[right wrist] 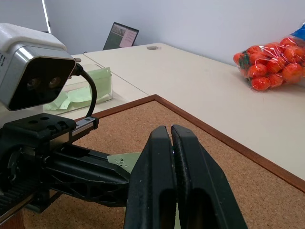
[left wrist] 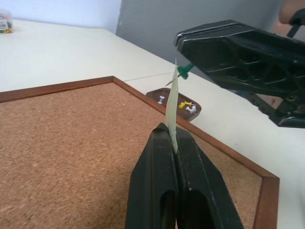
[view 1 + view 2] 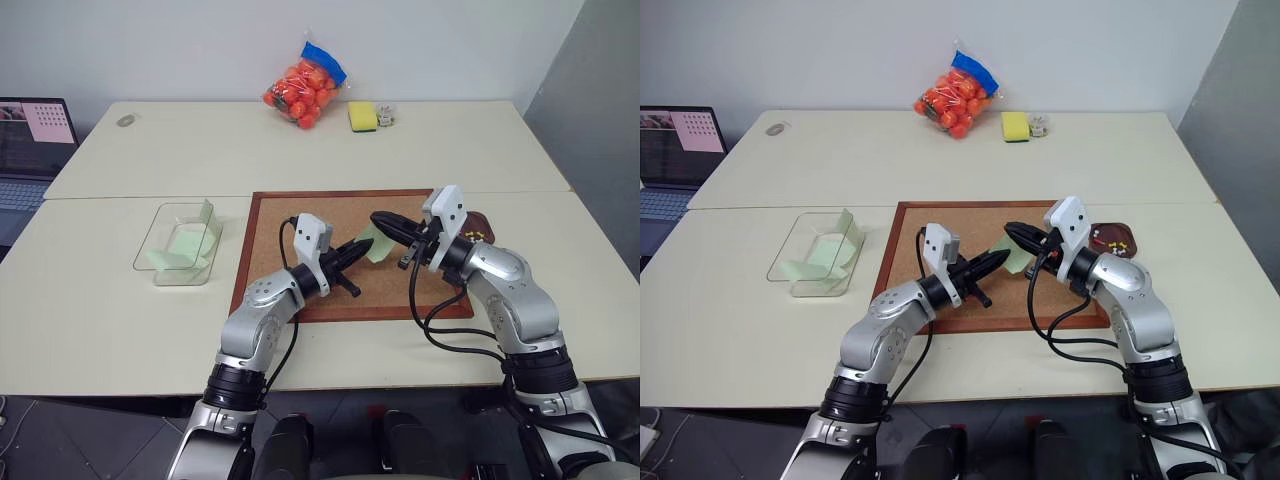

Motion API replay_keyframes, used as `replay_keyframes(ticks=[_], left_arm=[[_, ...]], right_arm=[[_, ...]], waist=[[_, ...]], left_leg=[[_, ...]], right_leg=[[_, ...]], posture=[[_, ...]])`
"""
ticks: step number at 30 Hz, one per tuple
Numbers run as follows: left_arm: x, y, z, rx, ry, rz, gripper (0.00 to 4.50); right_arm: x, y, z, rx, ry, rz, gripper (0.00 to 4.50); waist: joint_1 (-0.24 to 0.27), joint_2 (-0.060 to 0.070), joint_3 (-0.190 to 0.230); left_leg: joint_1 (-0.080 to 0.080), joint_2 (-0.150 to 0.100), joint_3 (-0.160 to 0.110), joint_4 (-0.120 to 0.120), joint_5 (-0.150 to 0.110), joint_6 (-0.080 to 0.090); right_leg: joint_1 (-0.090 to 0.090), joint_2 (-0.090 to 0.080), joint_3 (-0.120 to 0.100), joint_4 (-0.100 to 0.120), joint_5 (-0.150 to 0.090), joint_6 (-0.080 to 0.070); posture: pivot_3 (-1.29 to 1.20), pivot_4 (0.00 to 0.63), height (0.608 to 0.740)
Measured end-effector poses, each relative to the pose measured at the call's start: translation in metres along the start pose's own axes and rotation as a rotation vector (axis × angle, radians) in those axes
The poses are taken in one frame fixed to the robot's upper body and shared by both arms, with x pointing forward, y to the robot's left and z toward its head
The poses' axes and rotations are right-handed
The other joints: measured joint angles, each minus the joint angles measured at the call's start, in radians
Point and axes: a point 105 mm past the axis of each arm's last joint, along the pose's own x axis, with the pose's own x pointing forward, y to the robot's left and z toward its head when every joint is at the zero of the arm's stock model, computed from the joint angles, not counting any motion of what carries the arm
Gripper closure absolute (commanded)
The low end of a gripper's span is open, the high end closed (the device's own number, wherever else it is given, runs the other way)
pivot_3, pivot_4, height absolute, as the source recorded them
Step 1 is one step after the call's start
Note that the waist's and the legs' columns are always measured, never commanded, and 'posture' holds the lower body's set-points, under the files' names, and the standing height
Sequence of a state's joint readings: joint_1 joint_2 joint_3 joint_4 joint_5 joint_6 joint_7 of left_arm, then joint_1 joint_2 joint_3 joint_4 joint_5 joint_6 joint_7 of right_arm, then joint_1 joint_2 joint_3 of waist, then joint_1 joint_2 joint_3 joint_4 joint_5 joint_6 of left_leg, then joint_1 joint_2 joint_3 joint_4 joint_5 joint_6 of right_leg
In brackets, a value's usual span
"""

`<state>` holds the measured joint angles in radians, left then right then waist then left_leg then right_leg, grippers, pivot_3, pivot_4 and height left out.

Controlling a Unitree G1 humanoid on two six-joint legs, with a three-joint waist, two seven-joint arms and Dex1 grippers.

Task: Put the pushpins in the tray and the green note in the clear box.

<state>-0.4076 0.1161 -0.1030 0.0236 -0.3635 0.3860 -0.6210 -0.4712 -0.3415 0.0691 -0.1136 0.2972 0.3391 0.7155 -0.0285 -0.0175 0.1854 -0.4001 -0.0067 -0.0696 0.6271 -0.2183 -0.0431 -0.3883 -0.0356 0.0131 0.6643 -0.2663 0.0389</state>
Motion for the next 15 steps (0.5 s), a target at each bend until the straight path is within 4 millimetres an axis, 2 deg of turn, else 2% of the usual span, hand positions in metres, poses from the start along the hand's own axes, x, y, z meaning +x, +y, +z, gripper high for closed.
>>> replay_keyframes(ticks=[5, 15], left_arm=[[-0.001, 0.007, -0.007, -0.007, 0.027, 0.039, 4.48], [0.001, 0.010, -0.005, -0.039, 0.011, 0.070, 4.48]], right_arm=[[-0.001, -0.001, 0.000, -0.001, 0.002, -0.003, 4.50], [-0.004, 0.000, 0.009, -0.007, -0.017, -0.005, 4.50]], waist=[[0.000, 0.000, 0.000], [0.000, 0.000, 0.000]], left_leg=[[0.000, 0.000, 0.000, 0.000, 0.000, 0.000], [0.000, 0.000, 0.000, 0.000, 0.000, 0.000]], right_leg=[[0.000, 0.000, 0.000, 0.000, 0.000, 0.000], [0.000, 0.000, 0.000, 0.000, 0.000, 0.000]], posture=[[0.00, 0.150, 0.740], [0.00, 0.150, 0.740]])
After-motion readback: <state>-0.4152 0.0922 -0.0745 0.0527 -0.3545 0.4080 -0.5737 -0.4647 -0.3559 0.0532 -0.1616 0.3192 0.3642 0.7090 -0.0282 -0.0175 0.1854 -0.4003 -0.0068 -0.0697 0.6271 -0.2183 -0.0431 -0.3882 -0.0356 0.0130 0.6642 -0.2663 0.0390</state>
